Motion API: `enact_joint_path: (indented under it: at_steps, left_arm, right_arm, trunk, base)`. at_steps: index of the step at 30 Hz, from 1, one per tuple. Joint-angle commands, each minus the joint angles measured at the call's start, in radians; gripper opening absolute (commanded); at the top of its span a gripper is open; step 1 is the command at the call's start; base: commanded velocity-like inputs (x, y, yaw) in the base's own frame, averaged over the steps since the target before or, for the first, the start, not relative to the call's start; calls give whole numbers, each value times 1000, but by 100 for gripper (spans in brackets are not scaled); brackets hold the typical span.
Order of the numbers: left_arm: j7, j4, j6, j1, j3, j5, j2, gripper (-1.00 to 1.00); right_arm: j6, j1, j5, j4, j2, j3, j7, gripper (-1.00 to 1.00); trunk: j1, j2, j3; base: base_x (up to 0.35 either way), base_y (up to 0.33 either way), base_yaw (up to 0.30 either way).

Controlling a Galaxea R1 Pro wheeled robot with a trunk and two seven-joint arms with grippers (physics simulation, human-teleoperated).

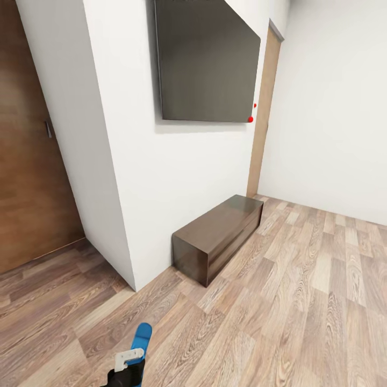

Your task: In the bedroom, move the book from the bed onto either nightstand, and place the two sandals side by side next to the bed.

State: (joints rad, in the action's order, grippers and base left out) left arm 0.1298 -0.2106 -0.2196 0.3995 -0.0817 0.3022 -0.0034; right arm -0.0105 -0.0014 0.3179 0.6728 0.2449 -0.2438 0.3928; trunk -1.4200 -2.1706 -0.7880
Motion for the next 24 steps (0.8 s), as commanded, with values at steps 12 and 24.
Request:
enact_joint_path:
  at_steps: [12,24]
  left_arm:
    - [1,16,-4,1,-6,11,-7,-100]
    - [1,17,-4,1,-6,12,-9,-100]
  right_arm:
    - [3,0,4,-1,-10,4,4,100]
    - [3,0,-1,-1,-24,4,4,100]
  trunk:
    - [0,0,-1]
    - [0,0,-3]
  base:
    - [0,0,0]
    - [0,0,-90]
